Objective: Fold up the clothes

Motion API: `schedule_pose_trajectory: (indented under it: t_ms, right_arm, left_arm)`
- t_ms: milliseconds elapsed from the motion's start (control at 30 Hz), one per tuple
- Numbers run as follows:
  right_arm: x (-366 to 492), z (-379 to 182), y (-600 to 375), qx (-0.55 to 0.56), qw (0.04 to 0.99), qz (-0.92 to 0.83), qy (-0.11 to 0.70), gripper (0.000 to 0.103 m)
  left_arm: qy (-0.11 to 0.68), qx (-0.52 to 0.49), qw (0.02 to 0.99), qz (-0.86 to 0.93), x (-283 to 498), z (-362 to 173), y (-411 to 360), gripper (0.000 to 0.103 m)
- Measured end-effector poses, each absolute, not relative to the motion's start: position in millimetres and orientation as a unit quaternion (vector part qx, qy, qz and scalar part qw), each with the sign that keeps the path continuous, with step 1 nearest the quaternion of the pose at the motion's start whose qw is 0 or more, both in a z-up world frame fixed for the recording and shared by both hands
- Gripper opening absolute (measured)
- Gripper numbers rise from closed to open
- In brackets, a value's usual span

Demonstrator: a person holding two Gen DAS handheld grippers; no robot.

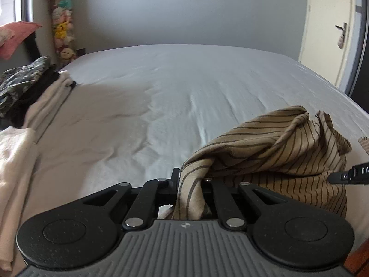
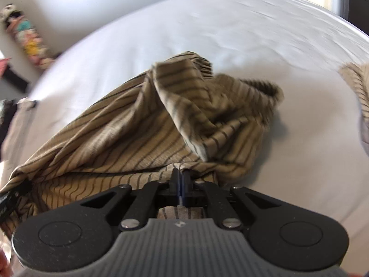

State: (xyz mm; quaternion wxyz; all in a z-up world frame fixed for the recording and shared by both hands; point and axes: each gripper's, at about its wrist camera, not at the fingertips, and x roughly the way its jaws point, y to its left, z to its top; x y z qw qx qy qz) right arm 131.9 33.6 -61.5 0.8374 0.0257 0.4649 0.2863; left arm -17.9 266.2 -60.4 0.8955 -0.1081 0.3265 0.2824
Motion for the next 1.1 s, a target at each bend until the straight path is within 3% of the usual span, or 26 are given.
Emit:
schedule_pose_trajectory:
  t_ms: [400, 667, 833, 967, 1100]
  right_arm:
    - [67.0, 13.5, 86.6, 0.011, 0.839, 0.412, 0.355, 0.002]
    - [80.4, 3.5, 51.9, -0.047, 0.863, 0.333, 0.378, 0.001]
    - [94.7, -29.3, 10.7, -0.059, 0.873, 0.265, 0.406, 0.001]
    - [103.0, -44.7, -13.6, -0.066, 0.881, 0.217, 0.416, 0.001]
    - [109.1, -53.4, -28.8, -0.058, 0.878, 0.2, 0.43, 0.003]
  left_arm:
    - [0.288, -0.153, 0.862, 0.388, -89.2, 1.3, 306.0, 0.008]
    - [0.379, -0.164, 0.867, 0.28, -70.8, -35.3, 278.3, 0.013]
    - [0.414, -0.156, 0.87, 0.216, -61.1, -57.7, 251.7, 0.027]
    - [0.411, -0.144, 0.881, 0.187, -59.0, -60.9, 238.6, 0.055]
    - [0.401, -0.133, 0.888, 0.183, -57.4, -58.9, 237.5, 0.059]
